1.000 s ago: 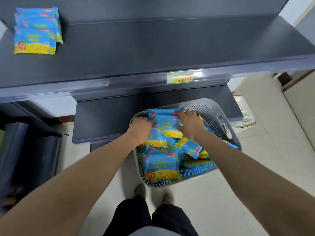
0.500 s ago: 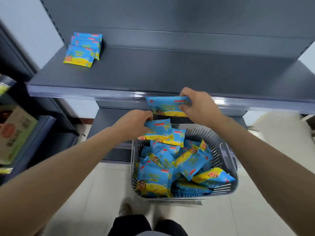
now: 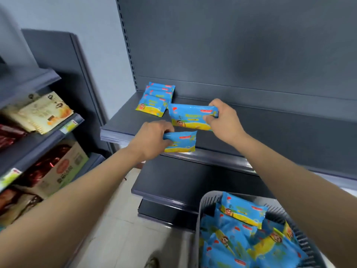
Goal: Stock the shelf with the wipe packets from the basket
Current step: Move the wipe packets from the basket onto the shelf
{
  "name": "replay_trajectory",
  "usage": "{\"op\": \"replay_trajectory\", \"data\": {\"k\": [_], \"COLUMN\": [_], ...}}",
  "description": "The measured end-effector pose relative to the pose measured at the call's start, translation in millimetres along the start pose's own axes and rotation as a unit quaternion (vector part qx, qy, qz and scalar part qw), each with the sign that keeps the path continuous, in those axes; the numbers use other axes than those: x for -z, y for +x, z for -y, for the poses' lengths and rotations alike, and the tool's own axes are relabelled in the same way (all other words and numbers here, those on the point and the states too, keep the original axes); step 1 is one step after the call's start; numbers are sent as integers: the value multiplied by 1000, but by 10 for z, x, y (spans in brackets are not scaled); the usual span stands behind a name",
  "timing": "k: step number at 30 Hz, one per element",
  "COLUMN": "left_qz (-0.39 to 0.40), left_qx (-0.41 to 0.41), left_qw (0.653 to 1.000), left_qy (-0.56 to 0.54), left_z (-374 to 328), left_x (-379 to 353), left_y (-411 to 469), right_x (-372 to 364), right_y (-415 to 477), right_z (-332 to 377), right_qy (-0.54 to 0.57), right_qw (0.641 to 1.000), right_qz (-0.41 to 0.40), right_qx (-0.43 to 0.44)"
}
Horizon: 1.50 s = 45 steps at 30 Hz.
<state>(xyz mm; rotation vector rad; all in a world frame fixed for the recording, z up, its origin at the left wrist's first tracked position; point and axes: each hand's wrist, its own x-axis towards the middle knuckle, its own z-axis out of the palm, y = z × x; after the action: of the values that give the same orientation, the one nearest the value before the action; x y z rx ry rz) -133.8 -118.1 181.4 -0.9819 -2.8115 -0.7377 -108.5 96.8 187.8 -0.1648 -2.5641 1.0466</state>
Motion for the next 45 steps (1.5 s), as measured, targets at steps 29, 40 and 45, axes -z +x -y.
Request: {"op": "replay_trajectory", "data": {"k": [29, 40, 45], "left_qz": [77, 50, -7], "left_qx": [-16, -14, -46], "left_qw": [996, 987, 982], "left_qy": [-34, 155, 185], "left_z": [2186, 2238, 2252], "left_x": [211, -127, -215], "left_y": [1606, 1974, 1906], "right_x": [-1810, -1670, -1563], "right_y": [1878, 1904, 1809], "right_z": [98, -4, 76], "right_qy": [7, -63, -129], "right_qw": [989, 989, 987], "right_qz": [36, 35, 27], "right_qx": [-140, -130, -89]}}
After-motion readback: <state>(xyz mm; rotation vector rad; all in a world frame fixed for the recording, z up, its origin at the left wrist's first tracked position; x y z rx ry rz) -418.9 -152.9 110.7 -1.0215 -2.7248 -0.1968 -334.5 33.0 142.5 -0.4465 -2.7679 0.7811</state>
